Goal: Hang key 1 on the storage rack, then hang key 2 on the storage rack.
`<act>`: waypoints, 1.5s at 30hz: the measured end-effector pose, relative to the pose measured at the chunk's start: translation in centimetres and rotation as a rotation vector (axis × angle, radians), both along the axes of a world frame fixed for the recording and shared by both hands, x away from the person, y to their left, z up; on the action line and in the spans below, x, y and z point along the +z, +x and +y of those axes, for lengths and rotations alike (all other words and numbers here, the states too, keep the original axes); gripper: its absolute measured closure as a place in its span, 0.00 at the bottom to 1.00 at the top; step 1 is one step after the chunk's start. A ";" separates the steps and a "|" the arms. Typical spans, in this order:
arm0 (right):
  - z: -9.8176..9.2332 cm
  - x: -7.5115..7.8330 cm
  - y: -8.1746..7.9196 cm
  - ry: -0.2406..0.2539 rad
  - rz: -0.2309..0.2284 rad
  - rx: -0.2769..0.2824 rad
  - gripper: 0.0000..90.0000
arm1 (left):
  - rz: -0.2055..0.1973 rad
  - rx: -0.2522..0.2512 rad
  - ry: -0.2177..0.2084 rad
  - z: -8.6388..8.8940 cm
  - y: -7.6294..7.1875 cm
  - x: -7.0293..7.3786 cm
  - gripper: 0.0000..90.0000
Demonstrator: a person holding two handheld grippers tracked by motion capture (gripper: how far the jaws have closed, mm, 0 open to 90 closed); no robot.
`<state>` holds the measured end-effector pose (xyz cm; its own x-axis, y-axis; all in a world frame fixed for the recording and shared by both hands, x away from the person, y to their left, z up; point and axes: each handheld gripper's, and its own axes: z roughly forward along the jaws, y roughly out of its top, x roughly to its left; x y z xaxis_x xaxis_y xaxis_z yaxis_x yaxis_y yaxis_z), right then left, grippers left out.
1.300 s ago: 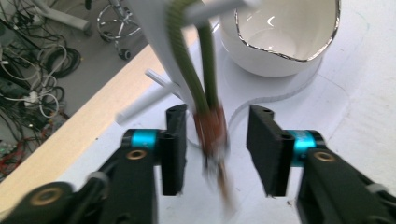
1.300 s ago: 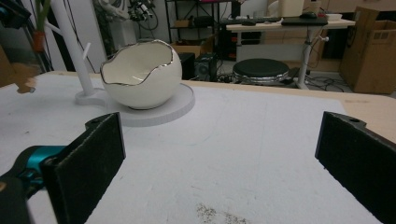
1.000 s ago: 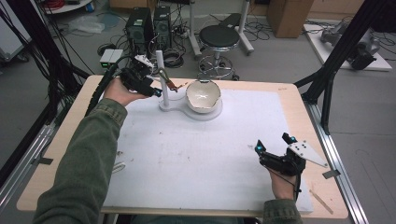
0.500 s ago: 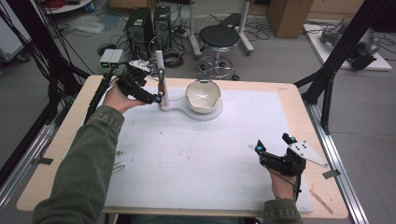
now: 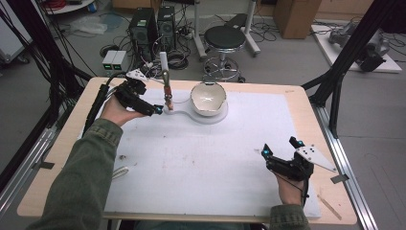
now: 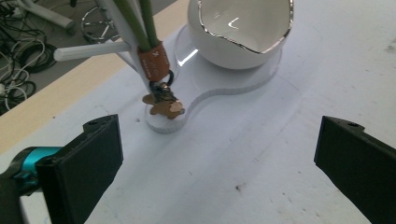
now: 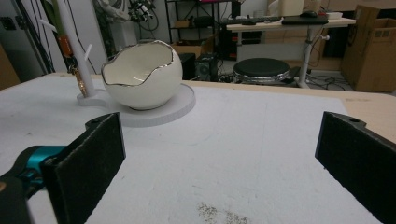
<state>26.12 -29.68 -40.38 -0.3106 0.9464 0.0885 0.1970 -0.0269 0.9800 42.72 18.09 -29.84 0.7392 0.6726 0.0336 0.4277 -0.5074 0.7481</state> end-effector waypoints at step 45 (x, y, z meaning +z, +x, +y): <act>0.2 0.0 -0.1 -0.005 0.003 0.004 0.00 | 0.058 0.048 -0.017 6.7 -6.5 -4.3 0.02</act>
<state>26.07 -29.51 -40.38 -0.3140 0.9456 0.0847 0.2000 -0.0213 0.9796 36.18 24.77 -34.11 0.7063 0.7077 -0.0194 0.4939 -0.4729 0.7297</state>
